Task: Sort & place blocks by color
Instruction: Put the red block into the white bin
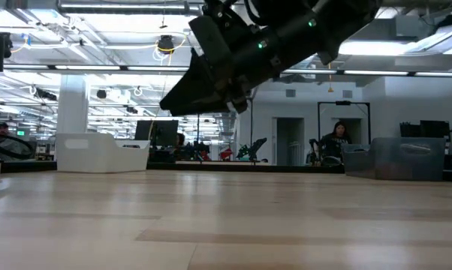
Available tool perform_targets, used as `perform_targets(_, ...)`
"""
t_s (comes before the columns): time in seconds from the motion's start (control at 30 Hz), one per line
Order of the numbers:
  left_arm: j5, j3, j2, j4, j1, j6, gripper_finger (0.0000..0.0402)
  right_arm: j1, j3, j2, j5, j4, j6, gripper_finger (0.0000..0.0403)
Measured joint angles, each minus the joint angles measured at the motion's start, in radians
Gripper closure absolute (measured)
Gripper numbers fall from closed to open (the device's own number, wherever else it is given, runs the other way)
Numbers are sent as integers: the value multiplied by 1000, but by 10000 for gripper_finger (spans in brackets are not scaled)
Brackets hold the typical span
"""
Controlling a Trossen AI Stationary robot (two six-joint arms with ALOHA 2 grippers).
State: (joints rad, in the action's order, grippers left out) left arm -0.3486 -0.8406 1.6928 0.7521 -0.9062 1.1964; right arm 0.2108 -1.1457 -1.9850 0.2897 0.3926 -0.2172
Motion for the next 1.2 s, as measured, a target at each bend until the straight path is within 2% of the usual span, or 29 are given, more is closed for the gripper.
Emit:
perform_targets(0.27,-30,2,4,-15,10,-42,271,-6,0,0,0,-25,-29,226)
perform_targets(0.47,-57,2,5,-20,27,-79,288,-2,0,0,0,-27,-30,228)
perform_targets(0.77,-189,11,-13,-2,43,-139,282,0,0,0,1,-27,-42,235)
perform_targets(0.97,-264,8,-68,22,75,-173,289,0,0,0,4,-30,-47,238)
perform_targets(1.2,-329,35,-171,36,170,-301,285,1,1,0,25,-41,-47,245)
